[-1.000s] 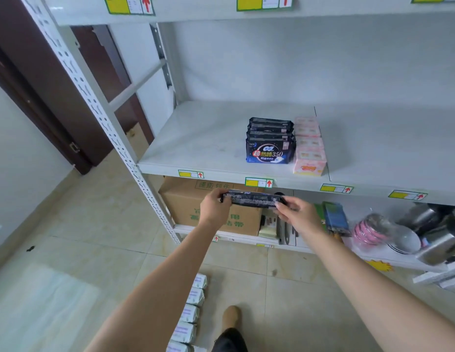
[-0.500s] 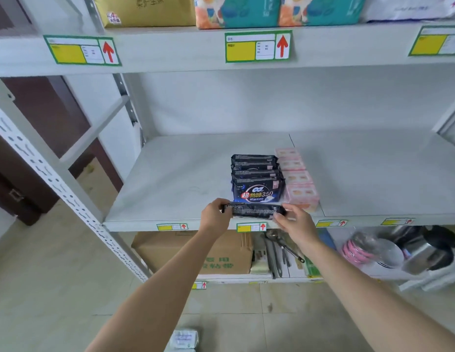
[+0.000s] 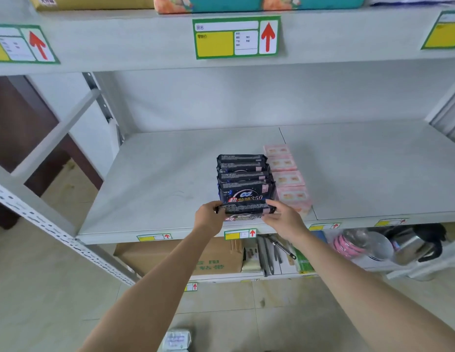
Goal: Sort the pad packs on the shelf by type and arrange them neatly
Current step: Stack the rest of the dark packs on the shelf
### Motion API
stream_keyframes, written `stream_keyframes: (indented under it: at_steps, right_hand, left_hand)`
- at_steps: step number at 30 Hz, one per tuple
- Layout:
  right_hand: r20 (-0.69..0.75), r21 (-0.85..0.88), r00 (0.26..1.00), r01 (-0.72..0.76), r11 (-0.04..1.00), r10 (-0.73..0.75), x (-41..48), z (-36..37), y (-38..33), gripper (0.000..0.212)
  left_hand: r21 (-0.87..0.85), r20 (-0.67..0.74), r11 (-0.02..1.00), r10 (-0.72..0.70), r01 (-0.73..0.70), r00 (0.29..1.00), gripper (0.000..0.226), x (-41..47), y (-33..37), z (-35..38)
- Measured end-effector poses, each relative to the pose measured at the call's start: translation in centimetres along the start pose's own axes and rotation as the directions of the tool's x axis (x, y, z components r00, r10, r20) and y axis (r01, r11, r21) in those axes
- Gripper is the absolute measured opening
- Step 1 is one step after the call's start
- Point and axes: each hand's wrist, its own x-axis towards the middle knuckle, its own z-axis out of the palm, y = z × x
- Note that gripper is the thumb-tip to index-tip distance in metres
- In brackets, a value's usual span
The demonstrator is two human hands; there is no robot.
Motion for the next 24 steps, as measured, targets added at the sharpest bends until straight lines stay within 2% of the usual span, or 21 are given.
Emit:
stream_keyframes:
  at_steps: [5,10,13,15,18,20,24]
  right_hand:
    - [0.041,-0.071,0.999,0.004,0.997,-0.001,1.6,-0.1,0.5,0.059]
    - [0.036,-0.242,0.995,0.102,0.965,-0.096,2.5,-0.4,0.9,0.061]
    - [0.072,-0.382,0.993,0.117,0.917,-0.097,2.9,-0.4,1.2,0.061]
    - [0.049,-0.492,0.993,0.120,0.862,-0.110,2.8,-0.5,1.2,0.061]
    - [0.016,-0.645,0.973,0.186,0.741,-0.230,2.8,-0.7,1.1,0.060]
    - [0.058,-0.706,0.957,0.240,0.667,-0.283,2.8,-0.8,1.0,0.059]
    - [0.154,-0.806,0.956,0.268,0.528,-0.250,3.1,-1.0,1.3,0.058]
  left_hand:
    - [0.001,-0.013,0.999,-0.033,0.033,0.999,0.035,1.2,0.3,0.7]
    - [-0.019,-0.026,0.999,-0.047,0.047,0.999,0.036,1.7,0.3,1.6]
    - [-0.024,-0.028,0.998,-0.063,0.062,0.998,0.036,2.4,0.3,1.7]
    - [-0.052,-0.033,0.994,-0.095,0.093,0.995,0.041,2.7,0.3,1.7]
    - [-0.124,-0.038,0.976,-0.183,0.177,0.982,0.044,3.4,0.3,1.7]
    - [-0.121,-0.027,0.967,-0.228,0.224,0.973,0.044,3.8,0.2,1.8]
    - [-0.124,-0.019,0.957,-0.266,0.262,0.964,0.036,4.4,-0.2,2.3]
